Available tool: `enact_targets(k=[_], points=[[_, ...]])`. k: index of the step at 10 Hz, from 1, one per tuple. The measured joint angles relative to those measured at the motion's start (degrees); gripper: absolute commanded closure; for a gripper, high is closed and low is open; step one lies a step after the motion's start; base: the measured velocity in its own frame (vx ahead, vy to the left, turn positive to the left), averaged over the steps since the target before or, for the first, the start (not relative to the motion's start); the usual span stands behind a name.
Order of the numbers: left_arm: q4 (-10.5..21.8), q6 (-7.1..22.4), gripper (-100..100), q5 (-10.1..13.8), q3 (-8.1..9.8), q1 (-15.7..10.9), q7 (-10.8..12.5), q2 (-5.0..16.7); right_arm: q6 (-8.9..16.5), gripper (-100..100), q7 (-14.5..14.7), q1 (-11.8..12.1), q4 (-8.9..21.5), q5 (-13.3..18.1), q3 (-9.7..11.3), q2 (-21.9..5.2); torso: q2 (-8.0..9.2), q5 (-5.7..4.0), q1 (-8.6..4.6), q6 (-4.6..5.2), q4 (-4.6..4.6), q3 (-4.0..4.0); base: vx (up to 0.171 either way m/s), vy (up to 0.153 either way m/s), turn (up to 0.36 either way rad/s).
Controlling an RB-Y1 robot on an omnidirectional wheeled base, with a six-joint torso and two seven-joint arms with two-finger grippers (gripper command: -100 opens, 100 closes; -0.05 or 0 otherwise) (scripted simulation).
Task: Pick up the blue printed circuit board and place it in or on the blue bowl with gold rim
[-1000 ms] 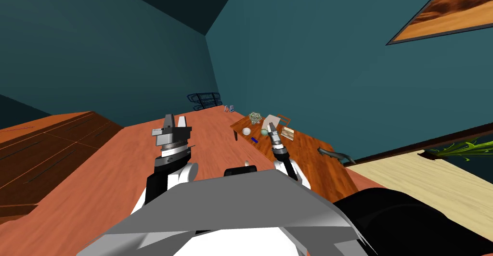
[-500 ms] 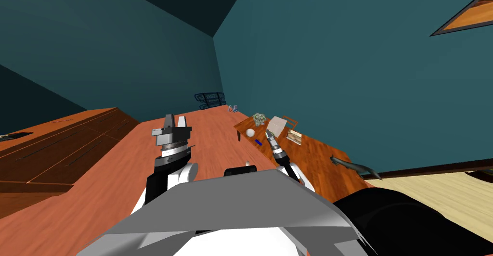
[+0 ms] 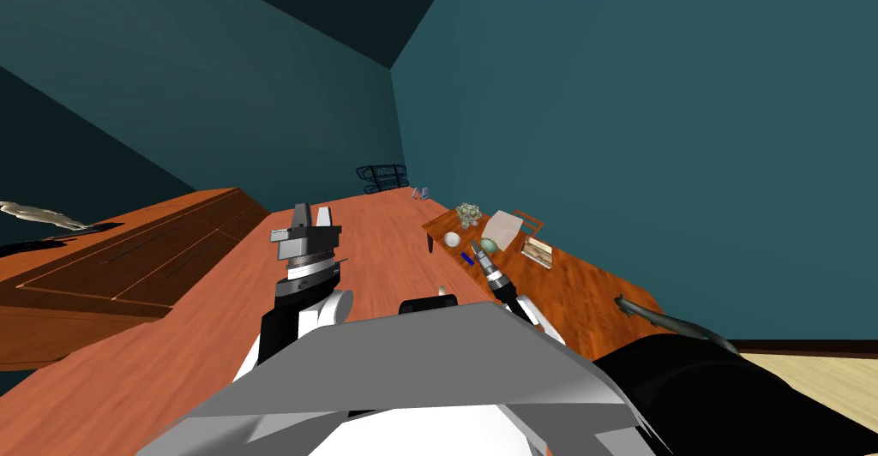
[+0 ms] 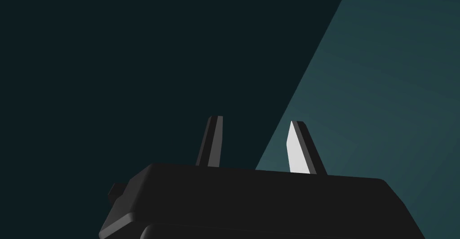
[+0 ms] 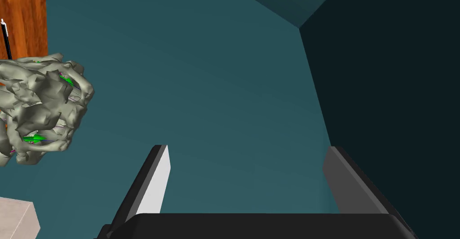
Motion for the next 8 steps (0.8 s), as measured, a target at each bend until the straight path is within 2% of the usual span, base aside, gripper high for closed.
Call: enact_targets(k=[3, 8], points=[[0.00, 0.00, 0, 0.00, 0.00, 0.00, 0.00, 0.00, -0.69, -100, -1.41, 1.76, 4.49, 3.11, 1.20, -2.33, 0.01, 0.00, -0.02, -0.02, 0.01, 0.01, 0.060, 0.036, 0.121], [0.00, 0.00, 0, 0.00, 0.00, 0.00, 0.00, 0.00, -0.33, -100, -4.16, 2.46, 12.15, 8.02, 3.09, -5.81, -0.01, 0.01, 0.01, 0.01, 0.00, -0.01, 0.076, 0.045, 0.133]])
